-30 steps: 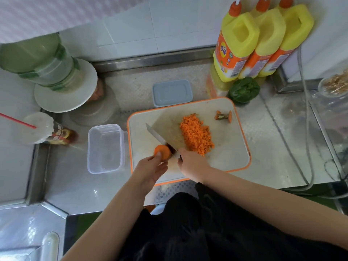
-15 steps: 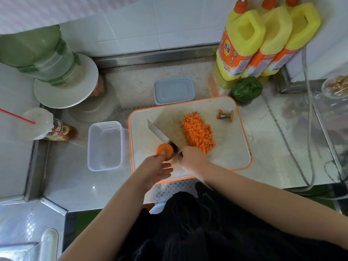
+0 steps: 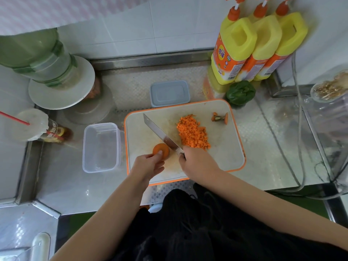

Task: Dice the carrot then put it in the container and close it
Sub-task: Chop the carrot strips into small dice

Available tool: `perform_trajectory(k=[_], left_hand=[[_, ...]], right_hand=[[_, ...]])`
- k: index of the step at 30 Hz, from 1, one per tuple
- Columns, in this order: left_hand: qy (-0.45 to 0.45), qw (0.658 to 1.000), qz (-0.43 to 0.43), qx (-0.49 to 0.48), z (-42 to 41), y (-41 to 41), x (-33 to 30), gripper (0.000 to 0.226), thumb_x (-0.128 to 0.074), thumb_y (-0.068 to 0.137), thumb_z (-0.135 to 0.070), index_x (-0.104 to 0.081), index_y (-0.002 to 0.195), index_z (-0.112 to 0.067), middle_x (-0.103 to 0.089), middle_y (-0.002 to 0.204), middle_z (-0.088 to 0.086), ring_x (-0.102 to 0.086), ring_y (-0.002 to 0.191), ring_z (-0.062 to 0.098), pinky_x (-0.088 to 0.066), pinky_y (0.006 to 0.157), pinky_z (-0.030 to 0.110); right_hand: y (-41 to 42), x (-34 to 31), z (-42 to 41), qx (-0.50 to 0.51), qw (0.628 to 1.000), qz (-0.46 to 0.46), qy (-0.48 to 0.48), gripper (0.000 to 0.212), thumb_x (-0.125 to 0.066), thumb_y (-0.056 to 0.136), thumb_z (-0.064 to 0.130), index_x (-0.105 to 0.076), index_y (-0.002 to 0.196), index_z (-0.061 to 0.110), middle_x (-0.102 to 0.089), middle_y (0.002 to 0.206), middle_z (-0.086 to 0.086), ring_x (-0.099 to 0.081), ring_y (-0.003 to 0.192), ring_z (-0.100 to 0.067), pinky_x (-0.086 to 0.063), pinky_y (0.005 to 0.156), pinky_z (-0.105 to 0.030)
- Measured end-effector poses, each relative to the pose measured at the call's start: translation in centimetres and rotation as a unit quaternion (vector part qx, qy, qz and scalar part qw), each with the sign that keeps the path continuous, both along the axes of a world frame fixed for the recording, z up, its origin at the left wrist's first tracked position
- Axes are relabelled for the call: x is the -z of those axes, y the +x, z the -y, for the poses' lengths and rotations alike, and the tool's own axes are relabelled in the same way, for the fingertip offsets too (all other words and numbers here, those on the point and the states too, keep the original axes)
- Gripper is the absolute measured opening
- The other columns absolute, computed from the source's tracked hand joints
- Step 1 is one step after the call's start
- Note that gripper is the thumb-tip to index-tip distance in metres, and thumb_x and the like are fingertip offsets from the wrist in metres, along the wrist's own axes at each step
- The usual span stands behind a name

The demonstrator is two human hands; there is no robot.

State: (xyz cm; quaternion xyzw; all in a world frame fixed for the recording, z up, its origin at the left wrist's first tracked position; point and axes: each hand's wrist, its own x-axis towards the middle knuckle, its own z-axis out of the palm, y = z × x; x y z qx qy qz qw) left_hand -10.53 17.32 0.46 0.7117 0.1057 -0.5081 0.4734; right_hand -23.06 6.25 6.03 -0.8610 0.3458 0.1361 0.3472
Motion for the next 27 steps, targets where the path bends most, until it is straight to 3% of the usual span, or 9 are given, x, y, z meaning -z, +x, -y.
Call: perform_trajectory(k=[13, 18, 27], left_hand=[[-0.007, 1.000, 0.017, 0.008, -0.3, -0.1, 0.0, 0.049, -0.069, 0.091, -0.024, -0.054, 0.127, 0.006, -0.068, 0.106, 0.015, -0.067, 0.099, 0.023, -0.057, 0.082, 0.034], [-0.010, 1.000, 0.019, 0.007, -0.3, -0.2, -0.1, 0.047, -0.069, 0.091, -0.025, -0.055, 0.125, 0.004, -0.068, 0.106, 0.014, -0.067, 0.100, 0.024, -0.056, 0.090, 0.039], [-0.013, 1.000, 0.026, 0.002, -0.3, -0.3, 0.1, 0.048, -0.069, 0.091, -0.025, -0.054, 0.126, 0.005, -0.068, 0.104, 0.014, -0.067, 0.100, 0.025, -0.055, 0.092, 0.040]], right_hand=[[0.3, -1.1, -0.3, -0.020, 0.999, -0.031, -0.022, 0.036, -0.039, 0.099, 0.020, -0.029, 0.064, 0.021, -0.038, 0.064, 0.001, -0.040, 0.061, -0.019, -0.022, 0.047, -0.028], [0.2, -1.2, -0.5, -0.023, 0.999, -0.035, -0.026, 0.038, -0.040, 0.099, 0.020, -0.027, 0.064, 0.020, -0.035, 0.063, 0.001, -0.033, 0.054, -0.012, -0.021, 0.047, -0.027], [0.6, -1.4, -0.5, -0.019, 0.998, -0.057, -0.021, 0.036, -0.041, 0.099, 0.018, -0.031, 0.064, 0.018, -0.039, 0.065, -0.001, -0.045, 0.066, -0.023, -0.024, 0.048, -0.027]])
